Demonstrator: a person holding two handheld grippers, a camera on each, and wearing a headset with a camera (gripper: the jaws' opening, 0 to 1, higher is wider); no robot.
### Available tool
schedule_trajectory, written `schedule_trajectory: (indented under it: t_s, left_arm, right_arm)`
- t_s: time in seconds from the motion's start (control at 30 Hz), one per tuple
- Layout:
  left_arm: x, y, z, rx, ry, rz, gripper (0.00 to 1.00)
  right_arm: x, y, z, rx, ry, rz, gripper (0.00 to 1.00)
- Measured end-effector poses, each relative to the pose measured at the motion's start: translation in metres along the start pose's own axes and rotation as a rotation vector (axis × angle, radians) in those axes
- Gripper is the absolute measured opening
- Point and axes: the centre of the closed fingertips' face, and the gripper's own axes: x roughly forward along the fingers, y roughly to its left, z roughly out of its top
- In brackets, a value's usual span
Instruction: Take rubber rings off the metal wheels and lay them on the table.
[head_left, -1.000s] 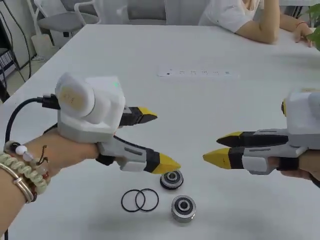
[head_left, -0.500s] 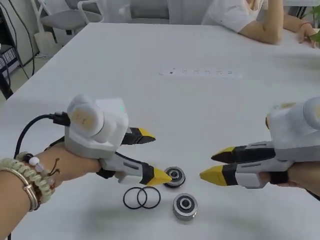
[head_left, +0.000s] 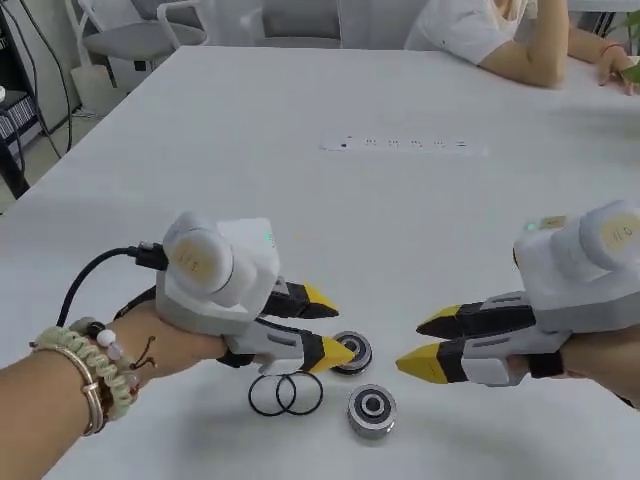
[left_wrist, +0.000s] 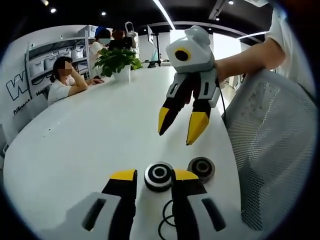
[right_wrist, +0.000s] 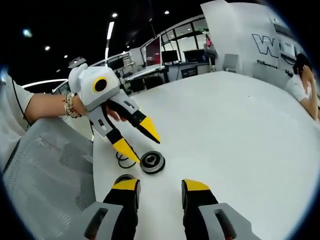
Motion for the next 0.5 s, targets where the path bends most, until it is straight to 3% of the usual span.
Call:
schedule_trajectory:
  t_s: [0.2,0.3,0.43,0.5]
  left_arm:
    - [0.0048,-0.0069,0.0025,0.026,0.005,-0.016,0.16]
    - [0.0073,-0.0061,-0.0020,0.036,0.036,-0.007,0.14]
    - [0.0077,-0.0078,-0.0010,0.002,0.029,-0.016,0.10]
    - [0.0075,-0.0066,-0.0015,-0.049,0.034,-0.015,0.09]
  right_arm:
    - [0.0006,-0.0002,0.0004,-0.003,0.003,0.001,0.31]
    - [0.0010,0.0000,0.0005,-0.008,0.005,0.002,0.31]
    - [0.0017,0.0007,0.0009,-0.008,0.005,0.003,0.30]
    - [0.0022,0.0007,0.0006,-0.007,0.007,0.003,0.30]
